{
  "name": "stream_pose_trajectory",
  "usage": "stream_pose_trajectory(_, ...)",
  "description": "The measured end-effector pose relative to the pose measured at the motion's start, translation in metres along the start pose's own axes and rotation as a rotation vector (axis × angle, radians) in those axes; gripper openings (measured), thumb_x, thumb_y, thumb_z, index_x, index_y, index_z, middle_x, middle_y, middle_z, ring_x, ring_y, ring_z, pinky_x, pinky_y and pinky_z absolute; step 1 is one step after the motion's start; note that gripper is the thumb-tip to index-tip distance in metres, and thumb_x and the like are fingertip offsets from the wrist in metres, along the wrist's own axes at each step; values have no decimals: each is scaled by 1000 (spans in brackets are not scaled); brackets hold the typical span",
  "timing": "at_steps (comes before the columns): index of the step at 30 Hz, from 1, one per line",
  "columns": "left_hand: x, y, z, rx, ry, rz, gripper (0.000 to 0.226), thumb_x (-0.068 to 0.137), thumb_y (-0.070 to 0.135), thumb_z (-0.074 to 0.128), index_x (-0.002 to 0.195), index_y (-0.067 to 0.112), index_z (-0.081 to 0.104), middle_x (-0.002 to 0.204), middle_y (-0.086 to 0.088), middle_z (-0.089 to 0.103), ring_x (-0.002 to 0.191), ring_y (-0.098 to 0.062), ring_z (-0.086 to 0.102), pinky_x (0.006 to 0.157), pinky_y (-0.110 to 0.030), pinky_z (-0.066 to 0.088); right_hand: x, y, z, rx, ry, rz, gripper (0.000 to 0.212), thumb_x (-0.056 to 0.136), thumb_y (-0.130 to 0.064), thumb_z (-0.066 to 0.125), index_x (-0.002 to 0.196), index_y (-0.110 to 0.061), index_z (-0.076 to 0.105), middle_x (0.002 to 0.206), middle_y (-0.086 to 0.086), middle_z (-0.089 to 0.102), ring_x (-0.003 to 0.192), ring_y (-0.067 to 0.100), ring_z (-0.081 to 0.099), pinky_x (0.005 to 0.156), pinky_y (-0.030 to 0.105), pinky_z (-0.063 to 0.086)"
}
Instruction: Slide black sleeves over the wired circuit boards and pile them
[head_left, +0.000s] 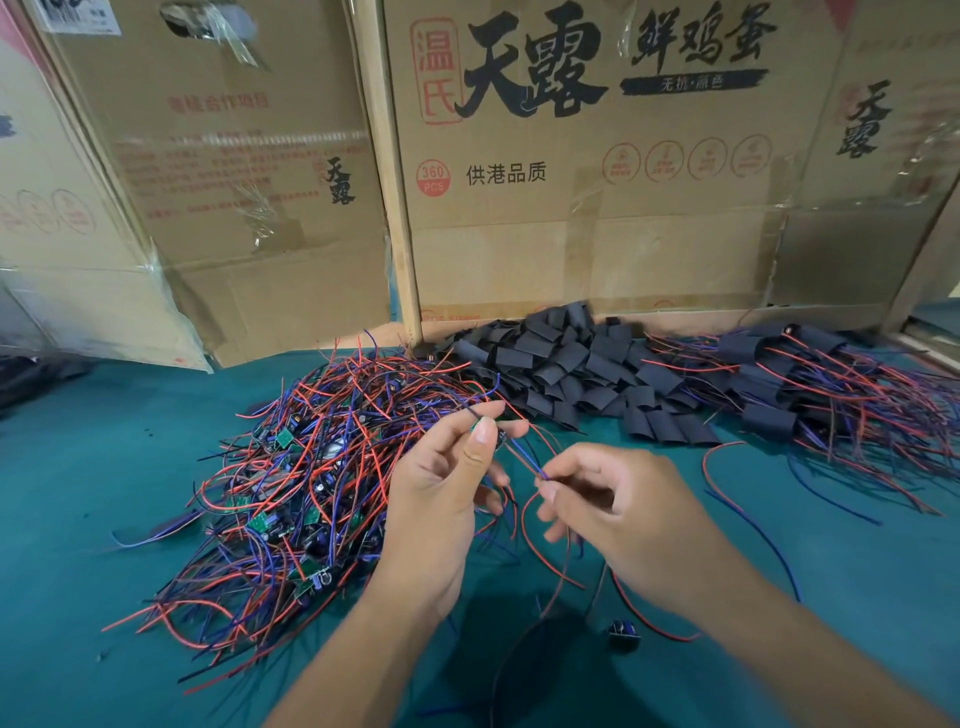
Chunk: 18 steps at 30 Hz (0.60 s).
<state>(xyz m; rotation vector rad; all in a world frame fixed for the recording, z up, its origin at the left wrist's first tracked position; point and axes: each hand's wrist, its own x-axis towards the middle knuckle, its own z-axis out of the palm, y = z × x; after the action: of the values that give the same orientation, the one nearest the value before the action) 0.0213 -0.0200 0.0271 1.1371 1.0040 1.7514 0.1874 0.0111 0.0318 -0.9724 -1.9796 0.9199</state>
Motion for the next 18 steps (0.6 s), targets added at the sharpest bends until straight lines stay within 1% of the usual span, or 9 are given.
stream_pose_trajectory(3,0,0,0,11,5,11,35,86,35,61,113,14,67,105,-7,75,62,-9,53,52,-21,45,0,-2,-3,137,-32,80,16,96,-11,59,85,-19,68,74,2,74,64,16,71,59,27,53)
stream_pose_trajectory(6,0,0,-2,-26,11,0,33,88,36,60,113,17,68,108,-7,74,63,-10,53,52,-22,45,-2,-3,-4,342,-74,147,15,97,-8,57,88,-7,69,73,10,72,62,22,68,57,27,52)
stream_pose_trajectory(9,0,1,0,-108,-24,-32,36,87,37,64,115,14,66,113,-9,73,67,-9,57,54,-22,48,-2,-4,-1,454,-23,153,16,99,-4,54,91,-2,68,69,8,68,59,21,63,58,30,52)
stream_pose_trajectory(12,-2,-3,4,-78,-82,-45,37,84,35,69,99,2,65,119,-10,71,86,-15,67,62,-29,51,-2,-5,4,503,27,121,16,99,-3,53,93,0,68,67,5,67,57,19,61,58,29,52)
stream_pose_trajectory(13,-3,-5,6,-76,-105,-57,37,83,35,69,96,1,66,119,-13,71,86,-19,67,64,-33,51,-3,-6,5,511,25,109,16,99,-3,53,92,0,68,67,5,67,57,19,61,58,28,52)
stream_pose_trajectory(14,-5,-7,7,-82,-141,-68,36,84,35,69,97,1,69,114,-15,71,78,-22,65,64,-35,51,-3,-6,7,518,20,98,16,99,-3,53,92,-1,68,67,5,66,57,19,60,58,28,52)
stream_pose_trajectory(15,-6,-8,8,-82,-183,-75,37,86,34,68,101,1,72,102,-14,72,69,-24,61,63,-35,51,-4,-6,8,524,16,91,16,99,-3,54,91,-1,68,67,5,66,57,19,60,58,28,51)
stream_pose_trajectory(17,-8,-11,9,-55,-226,-76,35,90,34,65,107,4,73,70,-12,60,56,-25,55,60,-33,51,-5,-5,10,532,8,83,16,99,-4,54,91,0,67,68,5,65,58,19,59,58,29,50)
stream_pose_trajectory(18,-9,-12,9,-43,-224,-71,33,90,33,64,105,5,74,63,-12,54,54,-25,54,59,-33,51,-5,-5,11,532,1,84,15,99,-4,54,93,1,67,68,5,65,58,20,59,58,29,50)
